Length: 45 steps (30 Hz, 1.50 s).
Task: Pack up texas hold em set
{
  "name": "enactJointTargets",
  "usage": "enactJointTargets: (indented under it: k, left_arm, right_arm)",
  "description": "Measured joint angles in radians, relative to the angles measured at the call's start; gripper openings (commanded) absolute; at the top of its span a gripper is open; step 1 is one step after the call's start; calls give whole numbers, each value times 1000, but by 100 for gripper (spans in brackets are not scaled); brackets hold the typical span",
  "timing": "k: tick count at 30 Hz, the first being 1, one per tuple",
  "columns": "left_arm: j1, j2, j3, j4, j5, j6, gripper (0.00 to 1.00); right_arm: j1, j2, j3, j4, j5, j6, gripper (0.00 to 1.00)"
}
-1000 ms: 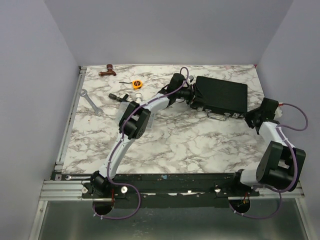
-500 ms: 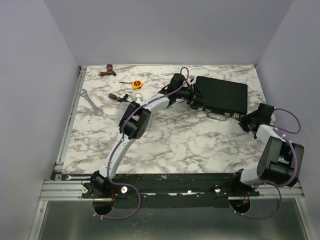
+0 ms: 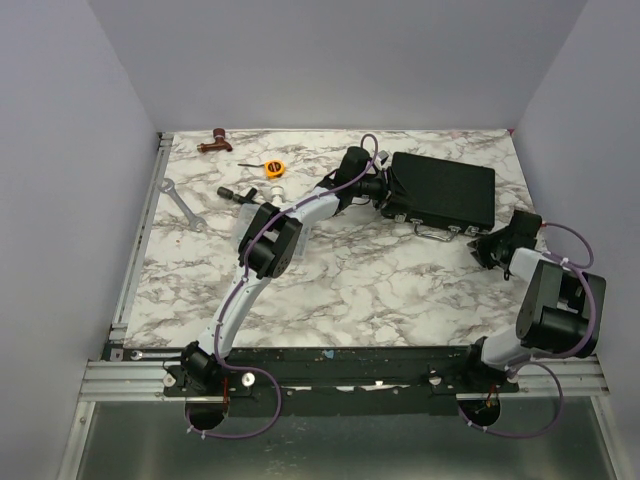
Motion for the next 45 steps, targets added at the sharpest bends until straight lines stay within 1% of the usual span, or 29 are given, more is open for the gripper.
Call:
enactJointTargets:
  k: [3, 6, 9, 10, 13, 16, 23, 30, 35, 38, 45]
  left_arm:
    - [0, 0, 0, 2, 0, 0, 41]
    - [0, 0, 0, 3, 0, 0, 41]
    - [0, 0, 0, 4, 0, 0, 41]
    - [0, 0, 0, 4, 0, 0, 41]
    - [0, 1, 0, 5, 0, -1, 41]
    - [0, 2, 0, 9, 0, -1, 41]
    - [0, 5, 5, 8, 0, -4, 41]
    - [0, 14, 23, 6, 0, -5, 41]
    - [0, 15, 24, 6, 1, -5, 41]
    - [0, 15, 24, 6, 1, -7, 41]
    - [0, 16, 25, 6, 2, -8, 41]
  right_arm:
    - [0, -52, -1, -74, 17, -9, 36]
    - [0, -159, 2, -159, 50, -31, 43]
    - [0, -283, 29, -217, 64, -65, 53]
    - [0, -315, 42, -226, 64, -77, 55]
    - [0, -367, 83, -226, 63, -101, 55]
    - [0, -339, 113, -222, 59, -109, 55]
    - [0, -189, 117, -204, 37, -108, 51]
    - [0, -154, 101, -152, 28, -105, 49]
    - [0, -109, 87, -116, 15, -95, 42]
    - [0, -81, 79, -101, 4, -82, 40]
    - [0, -55, 58, -55, -2, -63, 40]
